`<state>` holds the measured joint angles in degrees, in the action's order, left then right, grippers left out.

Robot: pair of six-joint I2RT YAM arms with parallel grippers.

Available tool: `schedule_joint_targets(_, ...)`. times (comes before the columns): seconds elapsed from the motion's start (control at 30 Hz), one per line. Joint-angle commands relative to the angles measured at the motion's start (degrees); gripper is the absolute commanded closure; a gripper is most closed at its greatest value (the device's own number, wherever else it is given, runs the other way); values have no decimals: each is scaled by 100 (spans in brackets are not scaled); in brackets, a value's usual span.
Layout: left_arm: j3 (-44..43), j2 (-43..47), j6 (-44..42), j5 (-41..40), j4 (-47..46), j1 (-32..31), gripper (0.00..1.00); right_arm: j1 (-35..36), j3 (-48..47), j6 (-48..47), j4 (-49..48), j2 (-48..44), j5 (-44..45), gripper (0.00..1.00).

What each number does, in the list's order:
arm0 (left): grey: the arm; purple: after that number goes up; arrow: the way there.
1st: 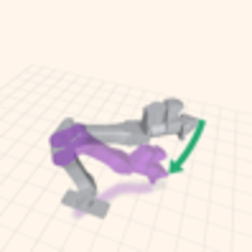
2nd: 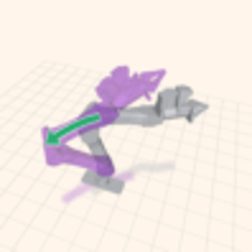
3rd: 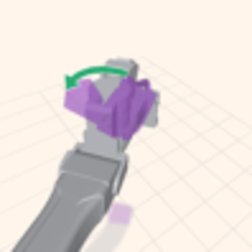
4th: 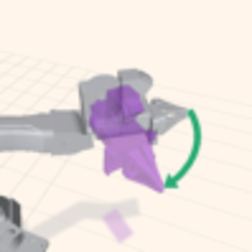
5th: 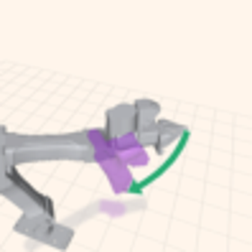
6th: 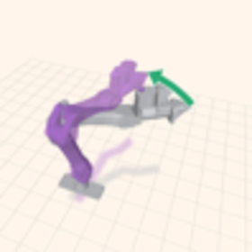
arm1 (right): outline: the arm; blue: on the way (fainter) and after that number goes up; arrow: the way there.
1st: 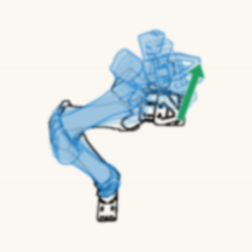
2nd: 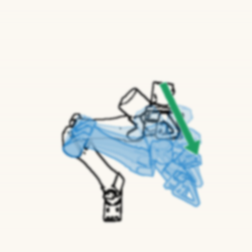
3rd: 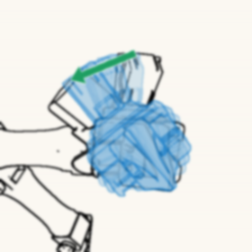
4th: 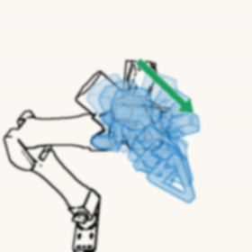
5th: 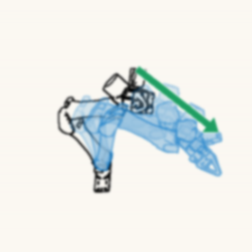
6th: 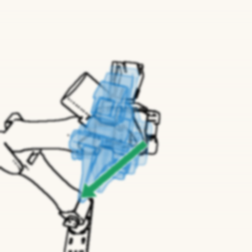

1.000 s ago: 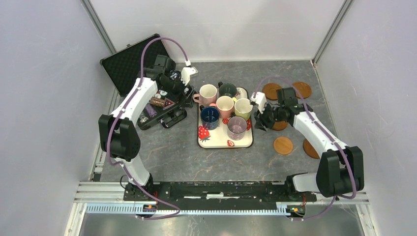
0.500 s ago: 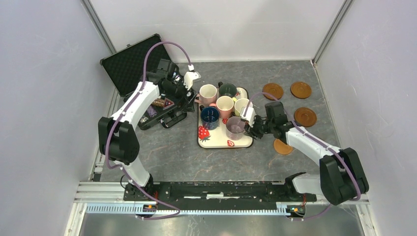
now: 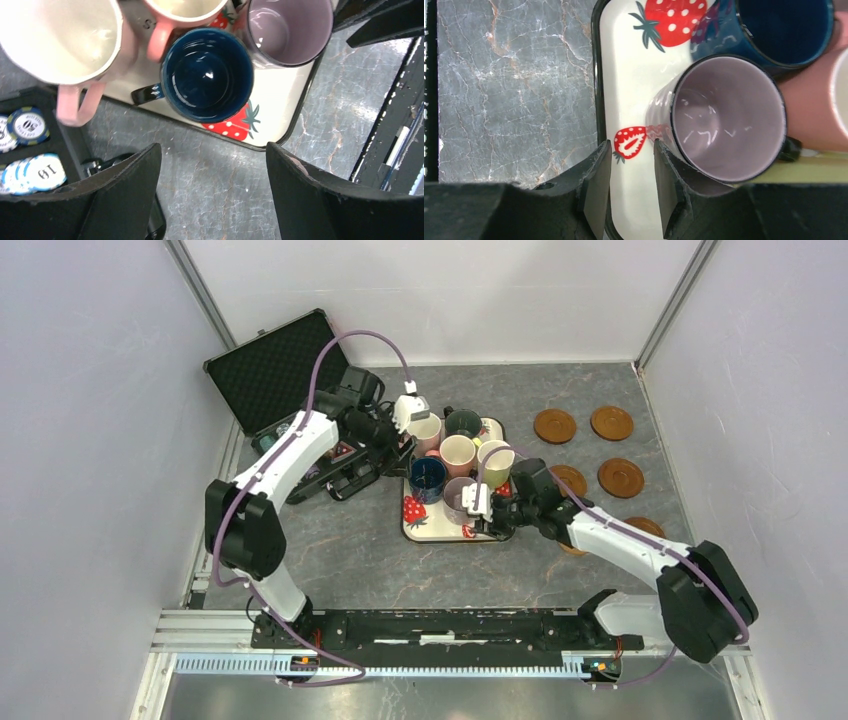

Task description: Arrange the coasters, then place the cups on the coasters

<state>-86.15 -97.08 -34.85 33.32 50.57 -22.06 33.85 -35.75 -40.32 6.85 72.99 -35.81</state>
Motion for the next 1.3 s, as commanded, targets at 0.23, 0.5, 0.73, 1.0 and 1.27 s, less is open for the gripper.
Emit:
schedule_joint_targets(0.23,-423,-351,1209,293,-1309,-1105,18,-1746,-423,453,496,-977,-390,53)
schedule_joint_targets(0.5,-950,-1064,3112,-418,-1657,-1717,17,-2786,-670,845,726,-1077,-497,52)
schedule_joint_targets(0.73,-1223,-1509,3737,-659,-1644,-1814,16,-3559,-747,860,817,-1014,-664,52)
schedule_joint_targets(1.0,-1286,-1811,3821,-710,-1541,-1947,17,-3900,-889,523,1024,-919,-778,52)
schedule_joint_targets(1.27,-1381,-2035,3494,-532,-1367,-2121,17,-4043,-991,319,1175,-789,-940,51)
